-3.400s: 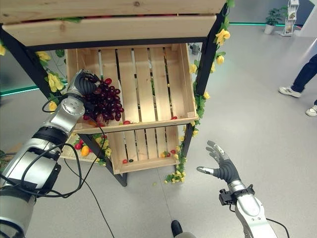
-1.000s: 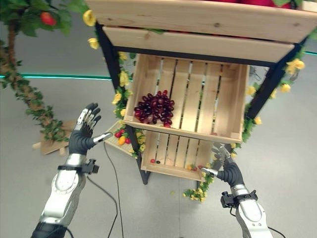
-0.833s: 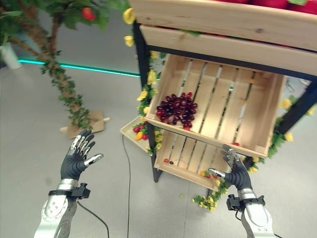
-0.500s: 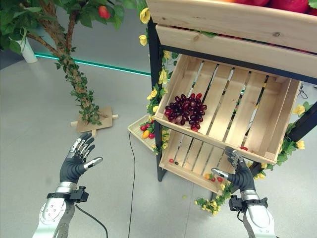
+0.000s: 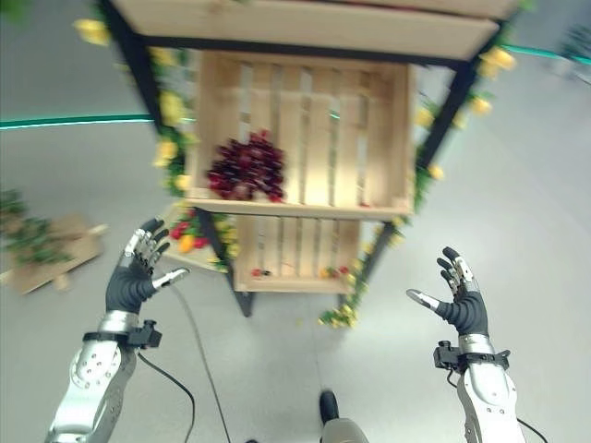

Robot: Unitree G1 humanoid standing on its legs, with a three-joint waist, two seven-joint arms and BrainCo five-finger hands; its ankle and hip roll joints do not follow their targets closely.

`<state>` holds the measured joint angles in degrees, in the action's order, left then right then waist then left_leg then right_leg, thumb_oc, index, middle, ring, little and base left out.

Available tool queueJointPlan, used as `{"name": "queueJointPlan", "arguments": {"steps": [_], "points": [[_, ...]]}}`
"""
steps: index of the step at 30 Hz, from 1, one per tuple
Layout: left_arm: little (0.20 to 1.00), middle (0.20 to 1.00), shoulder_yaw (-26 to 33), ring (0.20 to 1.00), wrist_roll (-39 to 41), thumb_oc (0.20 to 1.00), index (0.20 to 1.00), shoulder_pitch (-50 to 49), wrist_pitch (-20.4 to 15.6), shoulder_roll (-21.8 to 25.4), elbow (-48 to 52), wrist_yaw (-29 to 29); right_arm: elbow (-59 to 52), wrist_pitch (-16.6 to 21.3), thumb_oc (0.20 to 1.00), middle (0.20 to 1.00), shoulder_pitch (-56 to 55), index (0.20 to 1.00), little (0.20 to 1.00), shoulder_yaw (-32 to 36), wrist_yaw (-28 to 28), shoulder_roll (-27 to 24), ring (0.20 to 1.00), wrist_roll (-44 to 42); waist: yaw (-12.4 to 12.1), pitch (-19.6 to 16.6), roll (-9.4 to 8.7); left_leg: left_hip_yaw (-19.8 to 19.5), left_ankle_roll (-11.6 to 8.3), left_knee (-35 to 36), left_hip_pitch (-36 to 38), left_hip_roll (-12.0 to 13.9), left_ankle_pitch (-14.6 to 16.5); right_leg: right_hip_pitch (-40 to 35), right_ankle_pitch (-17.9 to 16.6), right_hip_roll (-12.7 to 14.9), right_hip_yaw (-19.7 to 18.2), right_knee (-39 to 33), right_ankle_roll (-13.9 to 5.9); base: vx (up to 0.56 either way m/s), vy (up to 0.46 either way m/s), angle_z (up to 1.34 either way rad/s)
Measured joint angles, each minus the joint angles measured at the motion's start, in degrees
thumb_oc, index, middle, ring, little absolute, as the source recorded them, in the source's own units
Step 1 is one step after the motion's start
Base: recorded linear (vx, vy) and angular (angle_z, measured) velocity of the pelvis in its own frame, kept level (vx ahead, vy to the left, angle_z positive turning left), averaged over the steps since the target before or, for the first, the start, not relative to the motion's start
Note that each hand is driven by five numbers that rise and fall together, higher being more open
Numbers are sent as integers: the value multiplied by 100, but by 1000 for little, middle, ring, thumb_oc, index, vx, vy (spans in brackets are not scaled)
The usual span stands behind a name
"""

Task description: Pick up the fruits from the basket on one side to the basket on the other side

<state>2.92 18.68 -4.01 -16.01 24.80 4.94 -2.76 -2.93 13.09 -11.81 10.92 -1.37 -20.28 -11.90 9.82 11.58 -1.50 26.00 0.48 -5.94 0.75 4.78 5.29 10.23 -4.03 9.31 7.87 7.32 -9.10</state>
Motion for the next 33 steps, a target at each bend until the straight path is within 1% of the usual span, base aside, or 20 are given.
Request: {"name": "queueJointPlan", "arguments": {"steps": [2, 3, 4, 5, 6, 7, 8, 9, 10, 11, 17, 19, 20, 21, 22, 24, 26, 31, 32, 33], "points": [[1000, 1000, -4, 1000, -61, 1000, 1000, 93, 2, -116, -7, -25, -49, -1, 1000, 1000, -103, 1000, 1000, 63, -56, -5, 1000, 2, 1, -16, -16, 362, -53, -30, 76, 149, -21, -377, 407, 300, 640, 519, 25, -264, 5, -133], [1000, 1000, 4, 1000, -109, 1000, 1000, 3, -11, -159, 46, -79, -62, -2, 1000, 1000, -62, 1000, 1000, -40, -55, -10, 1000, 5, -224, 18, 106, 889, -185, 50, 310, 381, -74, -559, 725, 404, 1420, 1088, 223, -319, -123, -169], [1000, 1000, -34, 1000, -115, 1000, 1000, -44, -15, -161, 56, -84, -92, 3, 1000, 1000, -52, 1000, 1000, -87, -54, -11, 1000, 9, -375, -52, 29, 986, -178, -68, 355, 509, -80, -739, 829, 394, 1696, 1163, 343, -438, -192, -236], [1000, 1000, 99, 1000, -116, 1000, 1000, -122, -37, -76, 58, -111, -64, 8, 1000, 1000, 109, 1000, 1000, -252, -84, -25, 1000, 28, -684, -102, -80, 1200, -234, -459, 356, 740, -31, -928, 1014, 593, 2369, 1142, 746, -229, -128, -213], [1000, 1000, 183, 1000, -117, 1000, 1000, -184, -57, -55, 51, -159, -47, 9, 1000, 1000, 255, 1000, 1000, -376, -128, -26, 1000, 63, -954, -117, -76, 1365, -236, -741, 364, 972, -19, -1013, 1189, 677, 3220, 986, 1508, -200, -176, -308], [1000, 1000, 431, 1000, -116, 1000, 1000, -388, -51, -52, 57, -214, 67, 13, 1000, 1000, 642, 1000, 1000, -599, -160, 13, 1000, 123, -1191, -142, -122, 1436, -414, -1295, 228, 1331, 171, -1081, 970, 357, 3694, 645, 1121, -149, -242, -221], [1000, 1000, 398, 1000, -119, 1000, 1000, -320, -40, -42, 65, -228, -35, 29, 1000, 1000, 713, 1000, 1000, -567, -215, -19, 1000, 126, -1131, -189, -201, 1280, -540, -1212, -63, 1151, 263, -1088, 1066, 309, 3457, 349, 678, -152, -263, -150], [1000, 1000, 332, 1000, -149, 1000, 1000, -230, -37, -120, 84, -235, -61, 35, 1000, 1000, 752, 1000, 1000, -511, -260, -125, 1000, 127, -974, -195, -143, 1156, -521, -996, -268, 995, 249, -1028, 1026, 266, 3385, 288, 714, -101, -415, -68], [1000, 1000, 253, 1000, -226, 1000, 1000, -236, -77, -146, 242, -242, -57, 20, 1000, 1000, 865, 1000, 1000, -457, -291, -353, 1000, 133, -897, -203, 31, 1236, -260, -253, -372, 750, -25, -809, 1063, 108, 2985, 347, 804, -70, -533, -129], [1000, 1000, 289, 1000, -225, 1000, 1000, -235, -85, -181, 275, -294, -33, 5, 1000, 1000, 826, 1000, 1000, -459, -282, -370, 1000, 173, -904, -248, 129, 1334, -467, -251, -238, 910, -528, -777, 1128, -84, 2768, 385, 869, -67, -534, -153], [1000, 1000, 297, 1000, -282, 1000, 1000, -139, -132, -235, 298, -524, -64, 18, 1000, 1000, 279, 1000, 1000, -217, -303, -337, 1000, 168, -596, -403, 57, 1603, -447, -891, -168, 1475, -565, -929, 1071, -614, 2288, -128, 1126, -36, -293, -60], [1000, 1000, 278, 1000, -420, 1000, 1000, -143, -131, -228, 292, -556, -57, 21, 1000, 1000, 288, 1000, 1000, -231, -299, -342, 1000, 164, -670, -350, -32, 1185, -580, -1371, -364, 1564, -428, -1043, 1081, -595, 2009, -195, 1180, -7, -179, -63], [1000, 1000, 215, 1000, -460, 1000, 1000, -102, -130, -236, 293, -563, -50, 25, 1000, 1000, 305, 1000, 1000, -189, -324, -349, 1000, 152, -711, -318, -57, 579, -774, -1049, -455, 1346, -326, -1132, 1080, -537, 1890, -213, 1179, -70, -224, -46], [1000, 1000, 209, 1000, -485, 1000, 1000, -70, -131, -234, 295, -566, -49, 24, 1000, 1000, 305, 1000, 1000, -178, -332, -346, 1000, 147, -706, -315, -54, 501, -754, -894, -518, 1304, -342, -1191, 1081, -520, 1899, -220, 1177, -60, -273, -39], [1000, 1000, 223, 1000, -498, 1000, 1000, 8, -143, -390, 310, -620, -28, 37, 1000, 1000, 291, 1000, 1000, -158, -336, -376, 1000, 110, -674, -297, -72, -873, -687, -368, -630, 673, -249, -1185, 1115, -500, 1622, -204, 1127, -50, -188, -52], [1000, 1000, 258, 1000, -498, 1000, 1000, -23, -185, -466, 342, -722, -27, 50, 1000, 1000, 406, 1000, 1000, -216, -321, -418, 1000, 105, -939, -308, 164, -1757, -401, 17, -529, 165, -596, -1139, 1082, -666, 1164, -126, 1059, 34, -183, -110], [1000, 1000, 274, 1000, -492, 1000, 1000, 34, -193, -411, 295, -754, 55, 56, 1000, 1000, 365, 1000, 1000, -292, -312, -361, 1000, 105, -898, -337, 146, -1879, -532, -5, -497, 181, -616, -1198, 1174, -702, 1081, -23, 960, 41, -138, -45], [1000, 1000, 235, 1000, -425, 1000, 1000, 64, -190, -344, 377, -764, -56, 74, 1000, 1000, 301, 1000, 1000, -261, -275, -246, 1000, -3, -497, -395, -129, -984, -591, 66, -225, 360, -529, -973, 1254, -734, 650, 137, 926, 43, -209, -65], [1000, 1000, 264, 1000, -411, 1000, 1000, 37, -199, -223, 399, -799, -51, 68, 1000, 1000, 466, 1000, 1000, -302, -217, -107, 1000, -7, -514, -357, -189, -533, -781, -402, -178, 527, -385, -730, 1332, -911, 303, 461, 1089, 24, -270, -139], [1000, 1000, 268, 1000, -412, 1000, 1000, 45, -191, -146, 374, -799, -51, 69, 1000, 1000, 543, 1000, 1000, -306, -217, -33, 1000, -12, -546, -328, -258, -518, -799, -751, -232, 596, -334, -760, 1326, -905, 108, 559, 1249, -1, -274, -143]]}}
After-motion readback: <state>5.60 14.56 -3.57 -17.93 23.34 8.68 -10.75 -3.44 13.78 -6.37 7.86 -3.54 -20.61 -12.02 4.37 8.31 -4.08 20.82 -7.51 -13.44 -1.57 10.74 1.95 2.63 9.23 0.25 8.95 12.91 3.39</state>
